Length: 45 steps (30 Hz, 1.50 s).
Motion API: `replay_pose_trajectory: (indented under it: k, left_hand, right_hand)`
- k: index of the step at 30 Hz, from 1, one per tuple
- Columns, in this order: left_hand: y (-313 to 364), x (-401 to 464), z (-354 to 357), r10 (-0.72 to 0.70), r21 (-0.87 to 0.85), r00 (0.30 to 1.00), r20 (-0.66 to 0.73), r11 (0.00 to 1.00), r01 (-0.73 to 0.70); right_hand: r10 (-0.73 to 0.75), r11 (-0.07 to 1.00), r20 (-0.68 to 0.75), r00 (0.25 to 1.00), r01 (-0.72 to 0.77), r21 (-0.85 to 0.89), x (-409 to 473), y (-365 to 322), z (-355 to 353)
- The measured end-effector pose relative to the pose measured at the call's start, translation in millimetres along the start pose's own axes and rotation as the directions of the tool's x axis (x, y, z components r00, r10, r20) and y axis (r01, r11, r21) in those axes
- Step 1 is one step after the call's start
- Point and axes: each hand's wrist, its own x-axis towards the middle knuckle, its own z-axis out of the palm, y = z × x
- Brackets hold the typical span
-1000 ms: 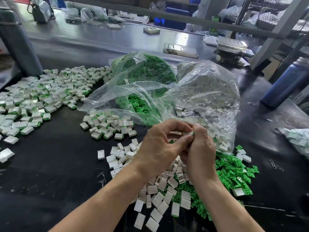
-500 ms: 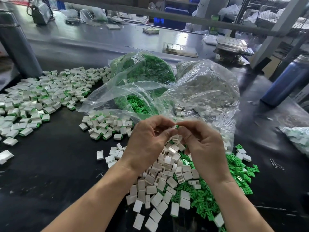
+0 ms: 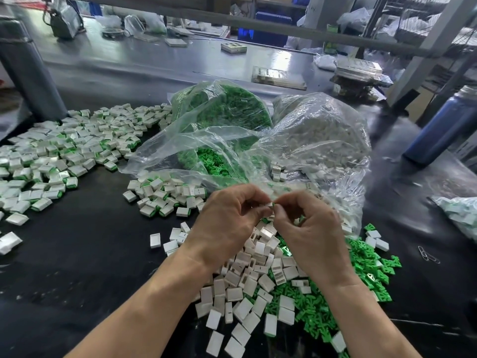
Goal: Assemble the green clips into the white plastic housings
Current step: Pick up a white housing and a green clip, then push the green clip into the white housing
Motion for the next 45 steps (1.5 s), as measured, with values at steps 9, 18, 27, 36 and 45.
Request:
replay_pose_trajectory:
  k: [9, 18, 27, 36, 45]
  left_hand:
    - [-5.2, 0.7, -27.8, -0.114, 0.225, 0.985, -0.126, 0.964, 0.141]
    - [-20.7, 8.5, -55.3, -0.084, 0.501, 0.911, -0.404, 0.813, 0.297]
    - [-27.6, 15.6, -57.3, -0.1, 0.522, 0.859, -0.503, 0.757, 0.394]
    - [-24.3, 14.7, -55.9, -0.108, 0.508, 0.845, -0.524, 0.757, 0.411]
    - [-17.4, 7.5, -51.8, -0.107, 0.487, 0.891, -0.44, 0.805, 0.337]
  right_hand:
    - [0.109, 0.994, 0.065, 0.992, -0.106, -0.036, 2.9, 8.4, -14.6]
    - [0.294, 0.936, 0.191, 0.937, -0.242, -0.256, 6.7, 19.0, -35.4]
    - [0.392, 0.9, 0.279, 0.877, -0.303, -0.314, 9.0, 23.0, -46.3]
    - [0.423, 0.901, 0.369, 0.827, -0.341, -0.268, 8.8, 25.9, -50.2]
    - [0.416, 0.903, 0.391, 0.821, -0.32, -0.288, 8.8, 29.2, -50.1]
